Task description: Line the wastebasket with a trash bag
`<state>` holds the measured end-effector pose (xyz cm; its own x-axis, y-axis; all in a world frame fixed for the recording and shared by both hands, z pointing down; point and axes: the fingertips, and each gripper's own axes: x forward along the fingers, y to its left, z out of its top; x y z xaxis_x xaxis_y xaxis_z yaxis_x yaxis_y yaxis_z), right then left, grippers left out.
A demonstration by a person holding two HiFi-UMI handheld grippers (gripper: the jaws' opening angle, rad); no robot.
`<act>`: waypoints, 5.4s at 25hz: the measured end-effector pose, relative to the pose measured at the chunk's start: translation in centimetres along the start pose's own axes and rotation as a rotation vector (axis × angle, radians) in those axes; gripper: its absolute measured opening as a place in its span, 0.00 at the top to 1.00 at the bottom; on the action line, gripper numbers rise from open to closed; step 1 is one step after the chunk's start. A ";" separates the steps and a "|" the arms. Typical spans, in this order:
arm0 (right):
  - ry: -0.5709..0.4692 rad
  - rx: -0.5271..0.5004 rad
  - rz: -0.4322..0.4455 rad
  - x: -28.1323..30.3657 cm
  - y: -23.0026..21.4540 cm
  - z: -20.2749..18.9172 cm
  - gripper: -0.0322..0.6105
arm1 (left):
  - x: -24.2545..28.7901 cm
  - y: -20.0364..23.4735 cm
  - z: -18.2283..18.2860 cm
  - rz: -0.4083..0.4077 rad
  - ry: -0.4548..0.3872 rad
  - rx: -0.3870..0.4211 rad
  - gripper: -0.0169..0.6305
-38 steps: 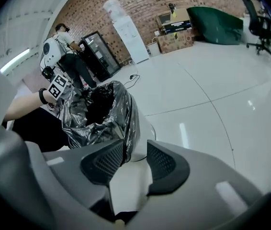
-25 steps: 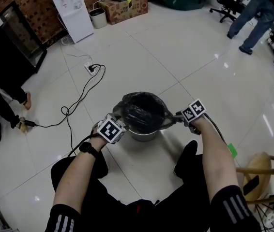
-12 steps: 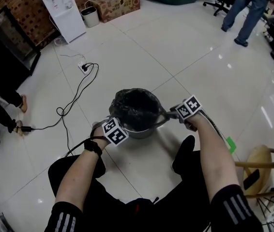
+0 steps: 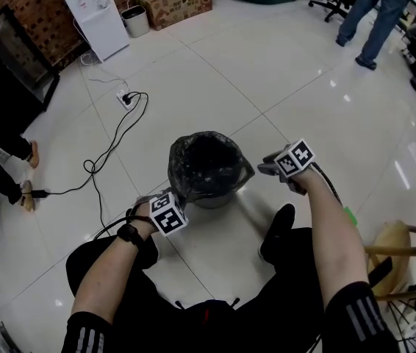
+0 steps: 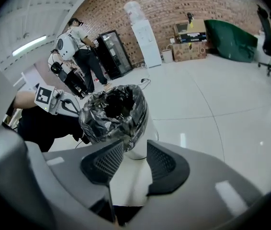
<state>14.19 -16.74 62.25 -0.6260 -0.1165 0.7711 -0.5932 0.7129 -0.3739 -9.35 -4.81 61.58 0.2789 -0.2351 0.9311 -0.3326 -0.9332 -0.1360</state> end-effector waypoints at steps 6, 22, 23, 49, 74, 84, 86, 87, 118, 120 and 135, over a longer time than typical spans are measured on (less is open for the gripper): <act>0.004 -0.101 0.048 -0.8 4.9 3.3 0.70 | 0.9 -2.1 -0.1 -0.046 -0.007 0.026 0.97; 0.072 0.259 0.141 4.8 5.1 -0.7 0.70 | 3.5 -1.3 -0.9 -0.081 0.003 -0.020 0.97; 0.081 0.244 0.136 5.1 5.0 -0.9 0.70 | 3.8 -1.3 -1.0 -0.084 0.005 -0.024 0.97; 0.237 0.066 -0.004 7.8 2.4 -3.3 0.69 | 9.2 0.6 -2.9 -0.139 0.023 -0.180 0.94; 0.222 -0.449 -0.168 -0.2 13.4 5.6 0.63 | -1.0 10.5 -4.8 0.009 -0.081 -0.179 0.72; 0.214 -0.516 -0.117 1.1 13.0 8.2 0.63 | 0.8 15.1 -1.4 -0.064 -0.134 -0.004 0.72; 0.187 -0.510 -0.084 1.2 13.3 8.7 0.63 | 1.8 15.0 -1.5 -0.086 -0.116 0.027 0.70; 0.188 -0.507 -0.063 1.4 13.6 8.6 0.63 | 2.2 15.0 -1.6 -0.095 -0.111 0.035 0.70; 0.424 -0.285 0.033 7.9 12.5 -0.6 0.42 | 6.7 10.8 -3.8 -0.288 -0.007 0.135 0.58; 0.405 -0.281 0.011 7.4 12.0 -0.4 0.42 | 6.4 10.7 -3.2 -0.295 -0.030 0.130 0.58; 0.443 -0.190 -0.210 6.3 8.5 -1.9 0.40 | 7.5 10.6 -4.6 -0.275 0.014 0.103 0.58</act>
<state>6.14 -10.14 64.91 -0.2052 0.0042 0.9787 -0.5549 0.8232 -0.1199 -14.92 -15.22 68.65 0.3330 0.0334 0.9423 -0.1530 -0.9842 0.0890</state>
